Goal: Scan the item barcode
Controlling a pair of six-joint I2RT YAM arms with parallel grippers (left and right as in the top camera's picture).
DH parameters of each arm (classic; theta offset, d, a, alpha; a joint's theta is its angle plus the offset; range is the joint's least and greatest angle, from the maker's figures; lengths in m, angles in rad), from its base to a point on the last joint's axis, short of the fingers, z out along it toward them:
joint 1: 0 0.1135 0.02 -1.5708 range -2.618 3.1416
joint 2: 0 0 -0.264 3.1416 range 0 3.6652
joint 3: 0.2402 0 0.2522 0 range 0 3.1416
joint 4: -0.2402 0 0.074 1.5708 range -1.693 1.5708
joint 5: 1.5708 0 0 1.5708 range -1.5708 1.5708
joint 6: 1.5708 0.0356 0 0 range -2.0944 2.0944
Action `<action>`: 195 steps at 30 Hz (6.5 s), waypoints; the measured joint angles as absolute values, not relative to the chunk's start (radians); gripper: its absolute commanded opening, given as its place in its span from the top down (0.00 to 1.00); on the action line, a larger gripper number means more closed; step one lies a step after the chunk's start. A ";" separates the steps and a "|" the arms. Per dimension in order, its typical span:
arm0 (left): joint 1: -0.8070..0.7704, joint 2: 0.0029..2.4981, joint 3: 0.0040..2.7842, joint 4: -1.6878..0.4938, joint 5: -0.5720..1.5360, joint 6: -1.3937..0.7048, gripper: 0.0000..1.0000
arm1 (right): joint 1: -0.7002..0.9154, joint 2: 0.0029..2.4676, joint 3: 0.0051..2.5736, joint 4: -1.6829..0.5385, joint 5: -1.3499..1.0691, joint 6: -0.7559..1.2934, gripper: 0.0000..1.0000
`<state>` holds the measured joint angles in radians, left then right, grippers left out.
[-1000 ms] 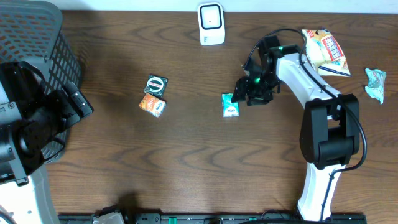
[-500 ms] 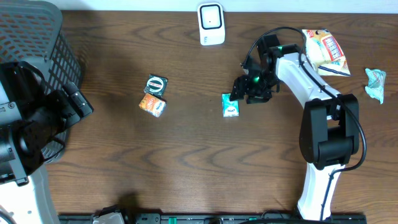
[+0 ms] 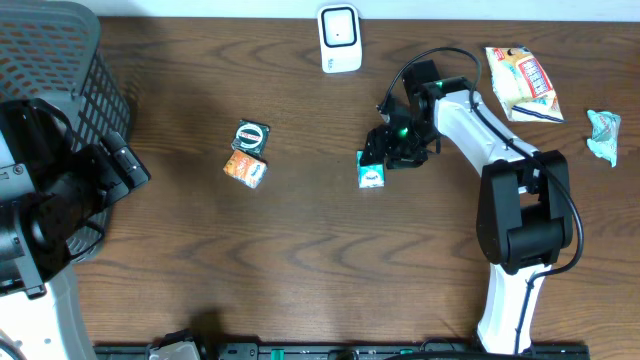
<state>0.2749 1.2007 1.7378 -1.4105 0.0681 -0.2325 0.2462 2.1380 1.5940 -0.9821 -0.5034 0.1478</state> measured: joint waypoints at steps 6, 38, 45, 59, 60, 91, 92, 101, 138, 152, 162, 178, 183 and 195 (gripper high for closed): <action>0.275 1.201 1.738 -1.411 0.068 -0.233 0.02 | 0.245 2.138 1.594 -0.978 -0.511 0.148 0.37; 0.275 1.201 1.738 -1.411 0.068 -0.233 0.02 | 0.230 2.138 1.460 -0.797 -0.543 0.220 0.88; 0.275 1.201 1.738 -1.411 0.068 -0.233 0.03 | 0.223 2.137 1.450 -0.793 -0.587 0.229 0.99; 0.275 1.201 1.738 -1.411 0.068 -0.233 0.02 | 0.081 2.137 1.515 -0.749 -1.243 0.054 0.99; 0.275 1.201 1.738 -1.411 0.068 -0.233 0.02 | 0.076 2.137 1.516 -0.725 -1.297 0.046 0.99; 0.275 1.201 1.738 -1.411 0.068 -0.233 0.02 | 0.084 2.137 1.523 -0.618 -1.528 0.095 0.99; 0.275 1.201 1.738 -1.411 0.068 -0.233 0.02 | 0.085 2.137 1.523 -0.614 -1.527 0.095 0.99; 0.275 1.201 1.738 -1.411 0.068 -0.233 0.02 | 0.088 2.137 1.523 -0.605 -1.528 0.095 0.99; 0.275 1.201 1.738 -1.411 0.068 -0.233 0.02 | 0.088 2.137 1.523 -0.604 -1.530 0.095 0.99; 0.275 1.201 1.738 -1.411 0.068 -0.233 0.02 | 0.126 2.137 1.524 -0.625 -1.345 0.144 0.99; 0.275 1.201 1.738 -1.410 0.068 -0.233 0.02 | 0.204 2.137 1.714 -0.879 -0.754 0.206 0.99; 0.275 1.201 1.738 -1.411 0.068 -0.233 0.02 | 0.402 2.125 2.048 -0.776 0.094 0.011 0.99; 0.275 1.201 1.738 -1.410 0.068 -0.233 0.02 | 0.390 2.137 2.054 -0.522 0.234 -0.157 0.99; 0.275 1.201 1.738 -1.411 0.068 -0.233 0.02 | 0.422 2.317 2.062 -0.056 0.292 -0.561 0.99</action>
